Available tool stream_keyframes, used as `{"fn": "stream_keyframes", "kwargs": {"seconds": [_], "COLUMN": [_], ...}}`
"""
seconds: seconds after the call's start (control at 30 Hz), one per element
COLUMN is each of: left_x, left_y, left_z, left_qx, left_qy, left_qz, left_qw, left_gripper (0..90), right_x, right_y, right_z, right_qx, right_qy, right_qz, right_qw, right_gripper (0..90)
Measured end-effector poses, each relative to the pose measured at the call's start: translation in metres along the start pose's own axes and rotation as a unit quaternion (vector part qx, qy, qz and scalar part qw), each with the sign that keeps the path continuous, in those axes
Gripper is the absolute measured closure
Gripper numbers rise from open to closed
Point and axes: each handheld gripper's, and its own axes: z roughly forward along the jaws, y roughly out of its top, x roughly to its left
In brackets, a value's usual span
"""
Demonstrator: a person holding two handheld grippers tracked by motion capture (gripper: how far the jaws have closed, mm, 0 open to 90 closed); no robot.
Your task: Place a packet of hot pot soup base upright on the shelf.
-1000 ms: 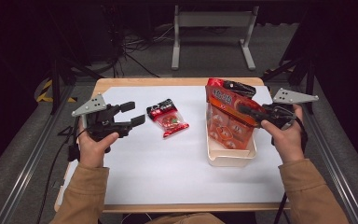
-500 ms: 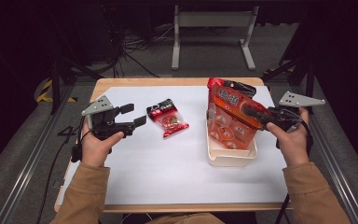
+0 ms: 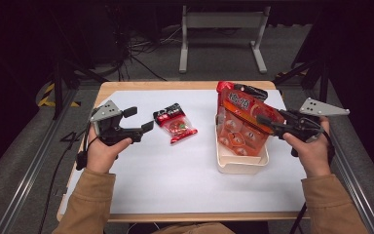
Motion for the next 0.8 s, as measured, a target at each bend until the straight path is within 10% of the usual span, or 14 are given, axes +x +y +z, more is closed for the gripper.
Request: {"fn": "stream_keyframes", "kwargs": {"seconds": [0.8], "left_x": [0.012], "left_y": [-0.005], "left_z": [0.003], "left_qx": [0.006], "left_qy": [0.028], "left_qz": [-0.008], "left_qw": [0.9996], "left_gripper": [17.1], "right_x": [0.000], "right_y": [-0.019], "right_z": [-0.060], "right_qx": [-0.033], "right_qy": [-0.036], "right_qz": [0.000], "right_qw": [0.9988], "right_gripper": [40.7]}}
